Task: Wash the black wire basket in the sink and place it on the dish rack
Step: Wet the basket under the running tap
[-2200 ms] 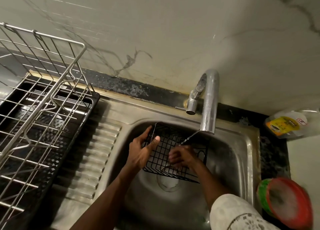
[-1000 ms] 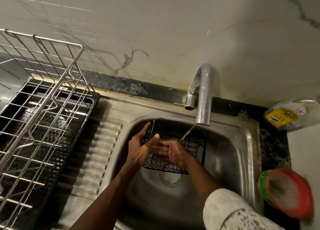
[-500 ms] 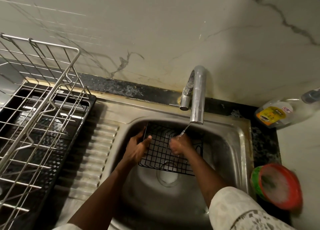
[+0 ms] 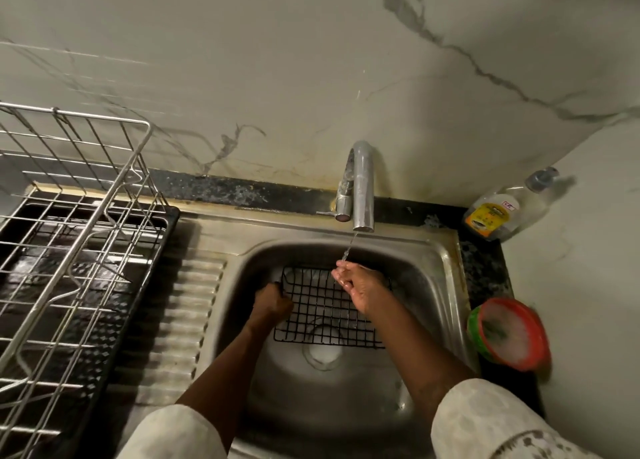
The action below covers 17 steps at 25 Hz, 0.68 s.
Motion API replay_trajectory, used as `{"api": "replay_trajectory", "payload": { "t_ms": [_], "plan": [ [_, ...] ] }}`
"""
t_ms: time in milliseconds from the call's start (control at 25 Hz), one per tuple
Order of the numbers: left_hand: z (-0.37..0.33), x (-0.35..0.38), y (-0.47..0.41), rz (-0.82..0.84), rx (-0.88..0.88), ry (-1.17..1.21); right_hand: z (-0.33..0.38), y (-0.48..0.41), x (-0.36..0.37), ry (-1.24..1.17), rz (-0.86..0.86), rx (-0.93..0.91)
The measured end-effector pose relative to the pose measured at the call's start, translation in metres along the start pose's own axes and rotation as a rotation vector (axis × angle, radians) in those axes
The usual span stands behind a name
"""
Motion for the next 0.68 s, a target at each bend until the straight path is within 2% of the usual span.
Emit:
{"api": "replay_trajectory", "payload": {
  "t_ms": [120,240,280,360,440,560,680],
  "plan": [
    [-0.027,-0.025,0.038,-0.290,0.044,0.049,0.013,0.016,0.004,-0.028,0.014,-0.062],
    [-0.065,-0.042,0.073,-0.432,0.157,0.219,0.028,0.030,0.008,0.207,-0.048,-0.270],
    [-0.075,-0.043,0.079,-0.398,0.152,0.338,0.037,0.036,0.007,0.337,-0.075,-0.398],
    [-0.092,-0.035,0.086,-0.214,0.108,0.592,0.051,0.050,0.011,0.610,-0.041,-0.651],
    [-0.107,-0.030,0.095,-0.129,0.115,0.659,0.059,0.064,0.012,0.687,0.000,-0.807],
    [-0.119,-0.026,0.108,-0.150,0.146,0.774,0.070,0.081,0.008,0.449,0.000,-0.903],
    [-0.125,-0.012,0.118,-0.127,0.064,0.948,0.064,0.079,0.008,0.215,0.067,-0.768]
  ]
}}
Point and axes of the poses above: each hand's wrist, its own y-axis away from the middle knuckle, its own x-axis out of the palm, z = x × y, the point moved 6 cm from there along -y, towards the middle knuckle, and after that the axes turned 11 degrees about -x, right-handed, at the moved point
